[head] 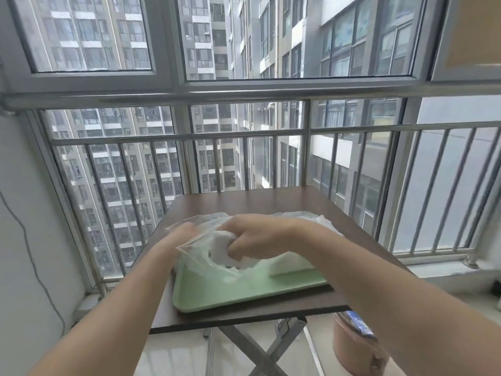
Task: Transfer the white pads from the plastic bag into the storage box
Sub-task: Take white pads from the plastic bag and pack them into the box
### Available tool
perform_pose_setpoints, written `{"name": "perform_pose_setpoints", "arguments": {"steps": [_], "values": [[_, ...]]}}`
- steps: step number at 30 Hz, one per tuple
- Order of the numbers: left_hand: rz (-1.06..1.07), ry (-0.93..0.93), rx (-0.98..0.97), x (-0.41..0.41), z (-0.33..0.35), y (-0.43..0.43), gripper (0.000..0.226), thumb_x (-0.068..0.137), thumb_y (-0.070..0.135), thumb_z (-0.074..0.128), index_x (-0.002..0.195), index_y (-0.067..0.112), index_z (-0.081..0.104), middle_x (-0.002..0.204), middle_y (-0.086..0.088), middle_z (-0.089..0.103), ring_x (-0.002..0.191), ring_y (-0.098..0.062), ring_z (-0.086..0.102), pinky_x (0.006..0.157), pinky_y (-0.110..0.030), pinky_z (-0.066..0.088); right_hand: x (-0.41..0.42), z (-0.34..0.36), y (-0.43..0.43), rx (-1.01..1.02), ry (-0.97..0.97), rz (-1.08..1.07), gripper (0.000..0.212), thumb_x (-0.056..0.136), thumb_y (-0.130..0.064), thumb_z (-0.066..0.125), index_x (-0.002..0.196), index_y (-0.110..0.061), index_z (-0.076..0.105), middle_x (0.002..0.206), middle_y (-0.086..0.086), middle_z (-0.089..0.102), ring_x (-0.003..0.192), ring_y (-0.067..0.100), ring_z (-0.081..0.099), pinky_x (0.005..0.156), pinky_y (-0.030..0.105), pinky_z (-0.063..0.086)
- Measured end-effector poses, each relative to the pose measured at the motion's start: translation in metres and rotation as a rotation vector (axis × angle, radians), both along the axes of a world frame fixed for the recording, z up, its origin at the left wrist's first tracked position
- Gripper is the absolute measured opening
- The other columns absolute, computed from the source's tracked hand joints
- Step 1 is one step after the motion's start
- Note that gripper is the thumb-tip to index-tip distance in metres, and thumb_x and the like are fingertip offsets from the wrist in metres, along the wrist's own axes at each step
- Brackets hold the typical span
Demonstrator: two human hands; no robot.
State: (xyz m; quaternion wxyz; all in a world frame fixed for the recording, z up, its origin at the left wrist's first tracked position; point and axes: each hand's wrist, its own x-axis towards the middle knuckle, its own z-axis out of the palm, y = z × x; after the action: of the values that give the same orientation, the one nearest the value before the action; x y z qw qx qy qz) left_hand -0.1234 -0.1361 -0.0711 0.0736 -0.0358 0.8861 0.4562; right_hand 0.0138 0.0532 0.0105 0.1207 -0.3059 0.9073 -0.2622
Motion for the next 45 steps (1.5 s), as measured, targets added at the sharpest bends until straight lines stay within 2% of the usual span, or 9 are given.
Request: {"name": "perform_pose_setpoints", "arguments": {"steps": [5, 13, 19, 22, 25, 29, 32, 35, 45], "values": [[-0.110, 0.063, -0.211, 0.029, 0.038, 0.008, 0.021, 0.098, -0.004, 0.051, 0.086, -0.008, 0.067, 0.056, -0.003, 0.055, 0.039, -0.003, 0.052, 0.048, -0.014, 0.039, -0.005, 0.013, 0.082, -0.502, -0.251, -0.166, 0.031, 0.086, -0.003, 0.050, 0.116, -0.002, 0.054, 0.104, 0.021, 0.061, 0.079, 0.024, 0.063, 0.064, 0.030, 0.055], [-0.397, 0.196, -0.328, 0.105, 0.116, 0.060, 0.054, 0.100, 0.046, 0.048, 0.146, 0.017, 0.047, 0.153, -0.003, 0.044, 0.139, -0.024, 0.042, 0.115, -0.036, 0.029, -0.026, -0.007, 0.148, -0.789, -0.206, -0.472, 0.041, 0.076, -0.006, 0.056, 0.116, -0.006, 0.057, 0.106, 0.021, 0.061, 0.095, 0.034, 0.060, 0.074, 0.042, 0.053], [-0.760, -0.009, -0.818, 0.114, 0.080, 0.098, 0.067, 0.096, 0.051, 0.056, 0.155, 0.032, 0.031, 0.162, 0.008, 0.029, 0.147, -0.016, 0.031, 0.123, -0.038, 0.020, -0.048, -0.018, 0.163, -0.774, -0.247, -0.831, 0.018, 0.067, -0.020, 0.070, 0.084, -0.021, 0.067, 0.092, 0.003, 0.069, 0.086, 0.027, 0.065, 0.085, 0.048, 0.055], [-0.691, -0.071, -0.964, 0.103, 0.076, 0.095, 0.076, 0.088, 0.068, 0.053, 0.151, 0.027, 0.042, 0.158, 0.006, 0.038, 0.144, -0.018, 0.037, 0.121, -0.040, 0.025, -0.042, -0.014, 0.167, -0.743, -0.456, -0.774, 0.022, 0.073, -0.013, 0.054, 0.071, -0.033, 0.063, 0.064, -0.017, 0.059, 0.058, 0.003, 0.051, 0.055, 0.026, 0.050], [-0.586, -0.049, -1.047, 0.102, 0.088, 0.105, 0.090, 0.075, 0.087, 0.045, 0.129, 0.017, 0.064, 0.141, 0.001, 0.059, 0.126, -0.023, 0.055, 0.110, -0.044, 0.040, -0.040, -0.014, 0.180, -0.878, -0.242, -0.894, 0.021, 0.086, -0.008, 0.053, 0.099, -0.012, 0.070, 0.092, 0.010, 0.069, 0.079, 0.018, 0.064, 0.060, 0.025, 0.049], [-0.387, 0.461, -1.064, 0.111, 0.097, 0.154, 0.061, 0.089, 0.075, 0.043, 0.072, 0.017, 0.054, 0.077, 0.003, 0.061, 0.068, -0.016, 0.056, 0.073, -0.032, 0.053, -0.039, -0.021, 0.197, -0.750, 0.000, -0.927, 0.026, 0.085, -0.010, 0.059, 0.108, -0.004, 0.068, 0.107, 0.011, 0.065, 0.094, 0.031, 0.065, 0.071, 0.035, 0.054], [-0.588, 0.602, -0.918, 0.108, 0.082, 0.196, 0.044, 0.088, 0.060, 0.058, 0.113, 0.025, 0.066, 0.112, 0.002, 0.068, 0.097, -0.021, 0.064, 0.084, -0.038, 0.055, -0.036, -0.025, 0.205, -0.712, -0.033, -0.935, 0.024, 0.083, -0.011, 0.063, 0.105, -0.004, 0.066, 0.100, 0.011, 0.063, 0.086, 0.028, 0.065, 0.062, 0.033, 0.055], [-0.850, 0.484, -0.808, 0.098, 0.056, 0.215, 0.074, 0.086, 0.045, 0.067, 0.151, 0.040, 0.032, 0.153, 0.004, 0.045, 0.136, -0.023, 0.045, 0.107, -0.045, 0.042, -0.036, -0.034, 0.212, -0.760, -0.080, -1.004, 0.027, 0.082, -0.009, 0.063, 0.108, 0.001, 0.062, 0.099, 0.016, 0.062, 0.085, 0.029, 0.064, 0.064, 0.037, 0.059], [-0.855, 0.481, -0.685, 0.092, 0.035, 0.216, 0.058, 0.073, 0.036, 0.051, 0.130, 0.043, 0.049, 0.149, 0.009, 0.046, 0.138, -0.016, 0.039, 0.109, -0.042, 0.040, -0.033, -0.053, 0.227, -1.007, -0.296, -1.109, 0.043, 0.079, -0.008, 0.054, 0.121, -0.006, 0.053, 0.120, 0.025, 0.059, 0.083, 0.034, 0.065, 0.055, 0.034, 0.058]]}}
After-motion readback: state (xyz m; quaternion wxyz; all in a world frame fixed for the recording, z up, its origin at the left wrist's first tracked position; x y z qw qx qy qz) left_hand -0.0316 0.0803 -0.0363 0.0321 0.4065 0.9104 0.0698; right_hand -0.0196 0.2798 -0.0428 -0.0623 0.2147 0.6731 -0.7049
